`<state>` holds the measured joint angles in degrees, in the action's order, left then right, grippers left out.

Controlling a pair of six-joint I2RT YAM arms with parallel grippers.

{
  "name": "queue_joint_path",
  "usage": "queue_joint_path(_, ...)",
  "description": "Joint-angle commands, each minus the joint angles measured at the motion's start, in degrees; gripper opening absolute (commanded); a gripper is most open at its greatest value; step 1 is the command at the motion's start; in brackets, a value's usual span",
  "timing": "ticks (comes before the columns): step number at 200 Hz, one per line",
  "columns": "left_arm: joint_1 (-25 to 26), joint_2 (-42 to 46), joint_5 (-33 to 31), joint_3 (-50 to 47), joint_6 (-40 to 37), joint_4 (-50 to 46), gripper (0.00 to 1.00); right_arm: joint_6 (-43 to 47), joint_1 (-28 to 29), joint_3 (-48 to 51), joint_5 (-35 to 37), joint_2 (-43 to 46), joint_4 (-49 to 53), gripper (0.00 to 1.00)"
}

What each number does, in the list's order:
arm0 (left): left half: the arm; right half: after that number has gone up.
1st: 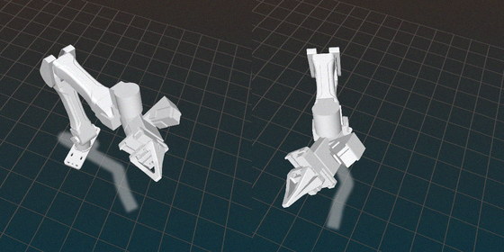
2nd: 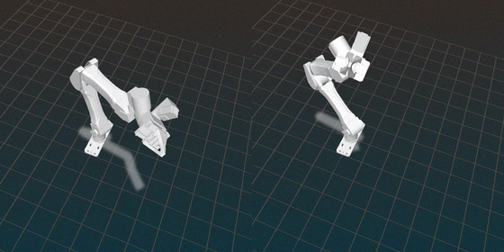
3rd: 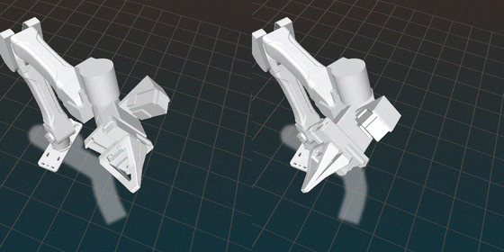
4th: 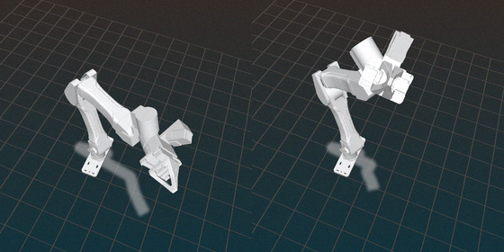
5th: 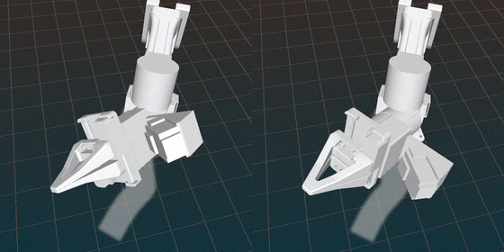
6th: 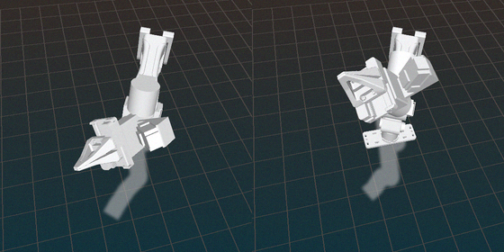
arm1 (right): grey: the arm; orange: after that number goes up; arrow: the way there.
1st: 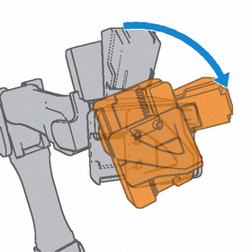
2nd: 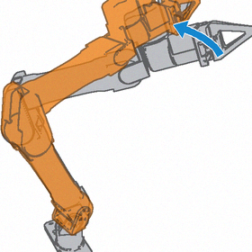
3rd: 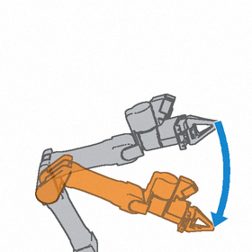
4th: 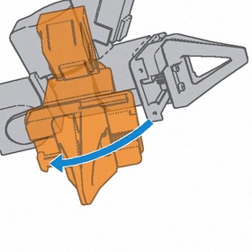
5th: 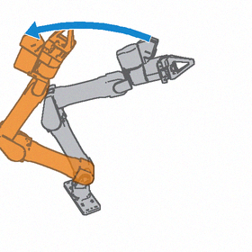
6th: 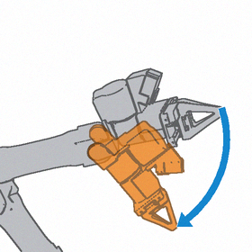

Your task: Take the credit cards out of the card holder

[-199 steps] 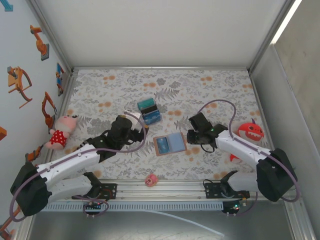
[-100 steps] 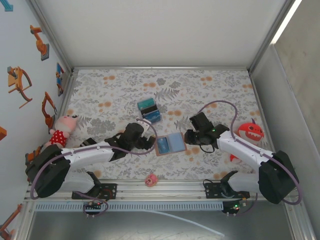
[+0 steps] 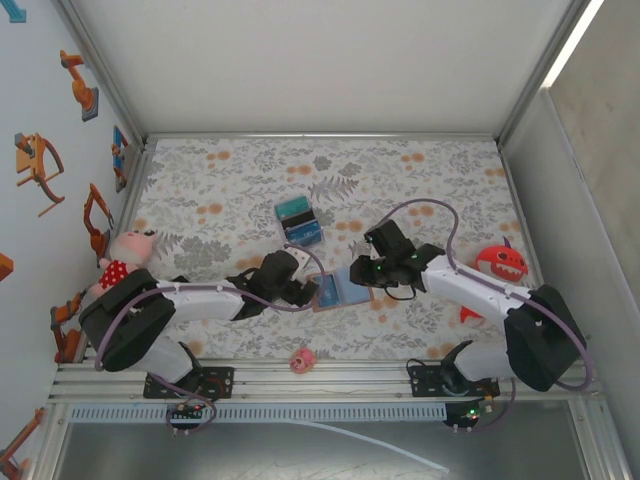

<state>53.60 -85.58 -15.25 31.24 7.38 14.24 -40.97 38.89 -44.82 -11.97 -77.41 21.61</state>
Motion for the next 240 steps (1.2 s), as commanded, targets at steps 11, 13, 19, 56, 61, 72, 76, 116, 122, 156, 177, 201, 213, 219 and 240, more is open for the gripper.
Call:
queue_joint_path(11,0.3,-1.2,0.4,1.3,1.5,1.7,0.97,-1.2,1.2,-3.6,-2.7,-3.7,-1.4,0.26)
queue_joint_path(13,0.3,-1.3,0.4,1.3,1.5,1.8,0.97,-1.2,1.3,-3.8,-2.8,-4.0,-1.4,0.26)
queue_joint_path(19,0.3,-1.5,0.5,1.3,1.5,1.8,0.97,-1.1,1.6,-4.1,-3.1,-4.7,-1.6,0.26)
queue_joint_path(56,0.4,-2.4,0.8,2.0,1.4,1.7,0.97,-1.0,2.3,-6.4,-3.7,-8.1,-1.1,0.27)
queue_joint_path(61,0.4,-2.5,0.8,2.1,1.3,1.6,0.97,-1.1,2.4,-6.6,-4.0,-8.5,-1.0,0.26)
queue_joint_path(72,0.3,-2.8,0.8,2.2,1.2,1.3,0.97,-1.1,2.9,-7.1,-3.9,-9.2,-0.9,0.26)
queue_joint_path(76,0.4,-2.9,0.7,2.2,1.2,1.2,0.97,-1.1,3.1,-7.3,-3.7,-9.5,-0.7,0.25)
queue_joint_path(116,0.8,-2.6,-0.1,2.7,1.3,-1.7,0.97,-1.3,4.4,-8.9,-2.3,-11.9,1.0,0.23)
queue_joint_path(122,0.9,-2.6,-0.2,2.7,1.3,-2.1,0.97,-1.4,4.6,-9.0,-2.4,-12.3,0.9,0.23)
queue_joint_path(156,1.3,-2.9,-1.0,2.8,1.1,-3.2,0.97,-1.9,5.2,-9.6,-2.5,-14.5,0.8,0.24)
queue_joint_path(177,1.6,-3.5,-1.1,3.0,1.3,-3.9,0.97,-2.2,5.2,-9.6,-2.8,-15.3,1.0,0.24)
queue_joint_path(201,1.9,-4.3,-1.4,3.4,1.3,-4.3,0.97,-2.6,5.2,-9.3,-3.4,-15.6,0.6,0.24)
queue_joint_path(213,2.0,-4.6,-1.5,3.6,1.2,-4.7,0.97,-2.8,5.3,-9.0,-3.8,-15.5,0.0,0.24)
queue_joint_path(219,2.0,-4.7,-1.7,3.8,1.2,-5.0,0.97,-3.0,5.3,-8.8,-4.1,-15.4,-0.2,0.24)
queue_joint_path(240,2.3,-4.8,-2.6,4.0,0.9,-5.9,0.97,-3.3,5.3,-8.1,-4.9,-15.2,-1.2,0.24)
